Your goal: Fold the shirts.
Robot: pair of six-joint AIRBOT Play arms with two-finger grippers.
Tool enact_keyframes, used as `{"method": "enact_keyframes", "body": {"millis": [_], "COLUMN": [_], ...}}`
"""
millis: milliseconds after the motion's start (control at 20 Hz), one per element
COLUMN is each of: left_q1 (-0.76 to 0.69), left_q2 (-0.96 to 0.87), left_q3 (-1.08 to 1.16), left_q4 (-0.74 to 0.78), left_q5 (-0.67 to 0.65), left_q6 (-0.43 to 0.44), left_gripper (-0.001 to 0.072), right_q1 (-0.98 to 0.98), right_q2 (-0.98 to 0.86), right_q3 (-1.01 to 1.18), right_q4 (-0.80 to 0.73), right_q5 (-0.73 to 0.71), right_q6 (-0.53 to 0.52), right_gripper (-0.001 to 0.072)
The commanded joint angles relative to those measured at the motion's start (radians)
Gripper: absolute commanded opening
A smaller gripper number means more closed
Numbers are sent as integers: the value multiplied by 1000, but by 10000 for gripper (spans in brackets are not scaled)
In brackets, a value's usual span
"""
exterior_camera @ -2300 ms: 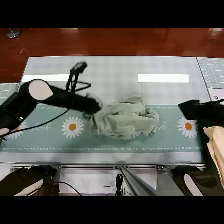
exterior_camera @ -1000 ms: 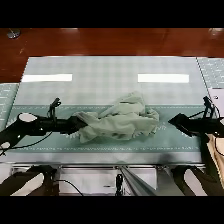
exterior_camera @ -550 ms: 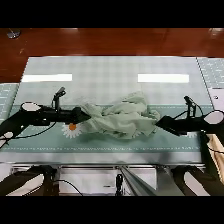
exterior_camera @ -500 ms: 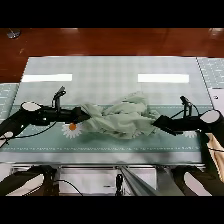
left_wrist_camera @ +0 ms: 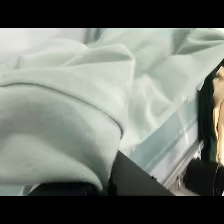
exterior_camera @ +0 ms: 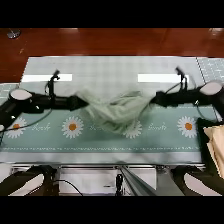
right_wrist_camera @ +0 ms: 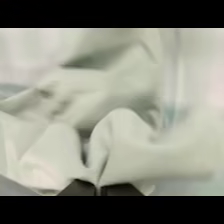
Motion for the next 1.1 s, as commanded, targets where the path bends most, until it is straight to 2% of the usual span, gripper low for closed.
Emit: {"method": "enact_keyframes", "body": {"millis": [0, 150, 250, 300, 450, 650, 750, 900, 1050], "left_q1": [8, 12, 11, 11, 11, 11, 11, 11, 10], "left_q2": [31, 59, 84, 99, 163, 293, 342, 384, 397], "left_q3": [347, 689, 873, 949, 1087, 1102, 1085, 978, 777], "left_q4": [13, 31, 120, 159, 267, 422, 448, 447, 435], "left_q5": [5, 4, -6, -32, -158, -328, -449, -545, -544], "left_q6": [-47, -74, -169, -212, -304, -394, -416, -441, -440], "left_gripper": [34, 34, 34, 34, 34, 34, 35, 35, 35], "right_q1": [6, -2, -2, -2, -2, -2, -2, -2, -2], "right_q2": [-10, -9, 1, 29, 170, 315, 357, 383, 419], "right_q3": [487, 938, 1158, 1198, 1197, 1197, 1197, 1158, 955], "right_q4": [-143, -203, -201, -192, -210, -217, -211, -182, -126], "right_q5": [153, 315, 399, 411, 443, 473, 517, 600, 582], "right_q6": [60, 97, 98, 98, 94, 94, 99, 115, 109], "right_gripper": [18, 18, 18, 18, 18, 18, 18, 18, 18]}}
